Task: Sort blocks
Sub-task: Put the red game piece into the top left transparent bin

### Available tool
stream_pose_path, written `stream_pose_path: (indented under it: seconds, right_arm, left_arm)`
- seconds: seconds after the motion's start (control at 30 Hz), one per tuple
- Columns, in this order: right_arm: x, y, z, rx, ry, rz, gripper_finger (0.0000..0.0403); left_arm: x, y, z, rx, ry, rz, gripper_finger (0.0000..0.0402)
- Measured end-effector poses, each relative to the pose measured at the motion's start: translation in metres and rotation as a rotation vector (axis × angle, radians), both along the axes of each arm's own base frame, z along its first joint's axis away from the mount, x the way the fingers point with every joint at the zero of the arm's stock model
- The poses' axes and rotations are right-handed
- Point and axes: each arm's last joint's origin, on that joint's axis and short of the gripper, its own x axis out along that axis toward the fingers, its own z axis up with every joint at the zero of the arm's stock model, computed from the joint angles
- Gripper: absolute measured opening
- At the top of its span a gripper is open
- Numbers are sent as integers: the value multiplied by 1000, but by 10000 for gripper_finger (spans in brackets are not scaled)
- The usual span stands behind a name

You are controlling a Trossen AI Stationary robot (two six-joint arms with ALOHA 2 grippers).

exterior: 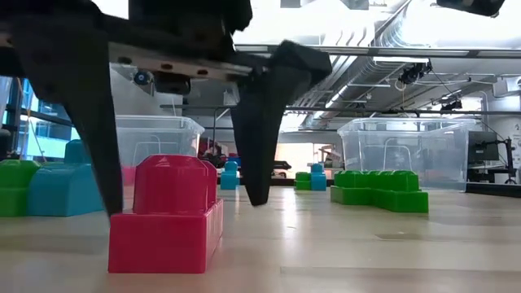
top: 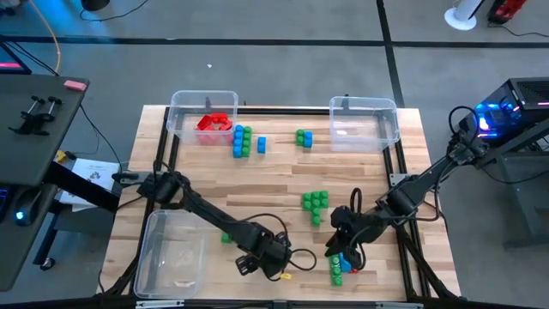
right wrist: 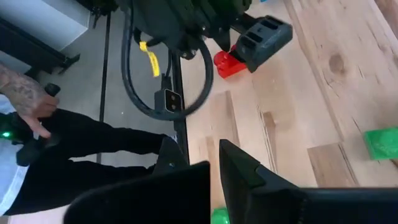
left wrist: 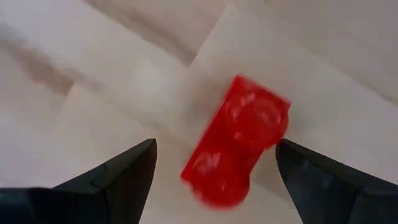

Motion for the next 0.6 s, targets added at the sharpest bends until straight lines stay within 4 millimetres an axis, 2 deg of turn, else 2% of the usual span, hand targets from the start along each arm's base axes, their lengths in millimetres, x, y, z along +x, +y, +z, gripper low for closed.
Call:
stream_pose_path:
  seconds: [0.17, 0.27, 0.37, 0.53, 0.6]
  right_arm:
    - [0, 0, 1, 3, -7, -7, 0]
    - [1, 0, 1, 7, -7, -14, 0]
    - [1, 0, 1, -5, -16, -31, 0]
    - [1, -1, 1, -7, -18, -34, 0]
    - [1, -1, 1, -10, -20, -39, 0]
  left_arm:
    - [1, 2, -10, -25, 46, 20, 309]
    - [1, 1, -11, -22, 51, 18, 284]
    - [0, -1, -10, -26, 44, 22, 232]
    - [2, -2, -9, -47, 50, 91, 95]
    - [3, 0, -5, -49, 65, 136, 86]
